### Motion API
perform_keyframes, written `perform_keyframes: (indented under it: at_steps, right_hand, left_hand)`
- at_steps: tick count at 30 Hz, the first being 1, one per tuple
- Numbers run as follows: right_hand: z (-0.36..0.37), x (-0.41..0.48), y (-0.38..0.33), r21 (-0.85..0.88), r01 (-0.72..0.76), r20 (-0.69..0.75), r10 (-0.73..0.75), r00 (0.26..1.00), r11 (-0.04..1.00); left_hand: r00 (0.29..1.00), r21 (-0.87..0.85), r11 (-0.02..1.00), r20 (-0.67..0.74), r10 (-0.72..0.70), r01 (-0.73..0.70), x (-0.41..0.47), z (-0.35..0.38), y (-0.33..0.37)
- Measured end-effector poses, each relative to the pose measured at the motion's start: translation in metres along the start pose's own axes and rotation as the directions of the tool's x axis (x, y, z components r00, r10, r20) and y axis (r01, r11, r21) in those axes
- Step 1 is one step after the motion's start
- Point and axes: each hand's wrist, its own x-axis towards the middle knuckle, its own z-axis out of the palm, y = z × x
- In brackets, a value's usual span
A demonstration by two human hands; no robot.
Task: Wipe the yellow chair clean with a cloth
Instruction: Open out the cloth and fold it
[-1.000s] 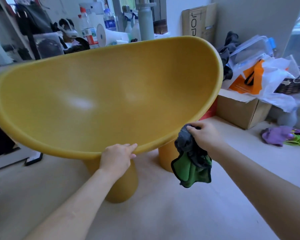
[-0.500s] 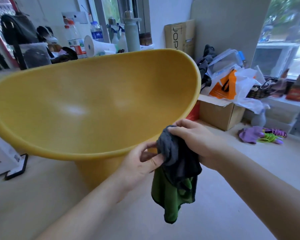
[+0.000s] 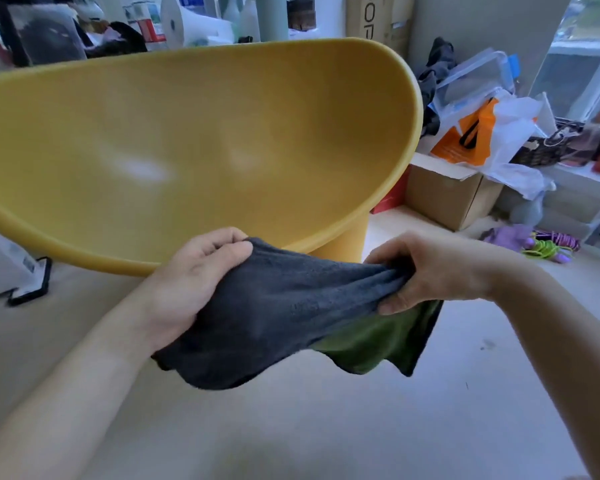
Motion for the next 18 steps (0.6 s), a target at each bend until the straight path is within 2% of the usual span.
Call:
perform_keyframes:
  at_steps: [1, 3, 5, 6, 8, 9, 11, 13, 15, 17, 18]
  right_hand:
    - [-0.002, 0.002, 0.004, -0.135, -0.030, -0.044, 0.024, 0.999, 0.990]
    - [-0.005, 0.007, 0.011, -0.361, -0.050, -0.234, -0.038, 0.972, 0.931]
    - [-0.002, 0.008, 0.011, -0.366, -0.040, -0.425, -0.129, 0.896, 0.930]
    - [0.000, 0.006, 0.006, -0.323, -0.060, -0.512, -0.121, 0.850, 0.944]
    - [-0.003, -0.005, -0.015, -0.227, -0.135, -0.645, -0.045, 0.763, 0.964]
    - [-0.009, -0.012, -0.029, -0.192, -0.160, -0.660, -0.007, 0.751, 0.968]
    - [-0.030, -0.027, -0.060, -0.139, -0.179, -0.591, 0.063, 0.804, 0.974]
    - [-0.058, -0.040, -0.092, -0.026, -0.160, -0.477, 0.129, 0.870, 0.987]
    - [-0.088, -0.054, -0.119, 0.123, -0.085, -0.419, 0.129, 0.899, 0.989]
    - [-0.118, -0.071, -0.143, 0.409, 0.019, -0.383, 0.152, 0.911, 0.912]
    - [-0.133, -0.081, -0.153, 0.600, 0.059, -0.343, 0.189, 0.920, 0.798]
  left_hand:
    - [0.997, 0.029, 0.999, 0.067, -0.027, 0.025, -0.003, -0.007, 0.001]
    - [0.978, 0.041, 0.995, 0.187, -0.092, 0.086, -0.007, -0.021, 0.000]
    - [0.925, 0.095, 0.987, 0.346, -0.158, 0.133, -0.011, -0.031, -0.001]
    - [0.897, 0.099, 0.982, 0.399, -0.189, 0.163, -0.015, -0.033, -0.001]
    - [0.879, -0.046, 0.943, 0.380, -0.288, 0.328, -0.022, -0.024, -0.002]
    - [0.868, -0.162, 0.876, 0.302, -0.395, 0.455, -0.027, -0.017, -0.004]
    - [0.773, -0.337, 0.699, 0.195, -0.604, 0.631, -0.036, -0.001, -0.008]
    - [0.658, -0.320, 0.580, 0.264, -0.705, 0.749, -0.044, 0.012, 0.012]
    - [0.581, -0.264, 0.518, 0.319, -0.749, 0.813, -0.049, 0.015, 0.049]
    - [0.617, -0.261, 0.559, 0.318, -0.720, 0.787, -0.050, 0.014, 0.099]
    - [0.661, -0.262, 0.606, 0.293, -0.691, 0.751, -0.050, 0.014, 0.128]
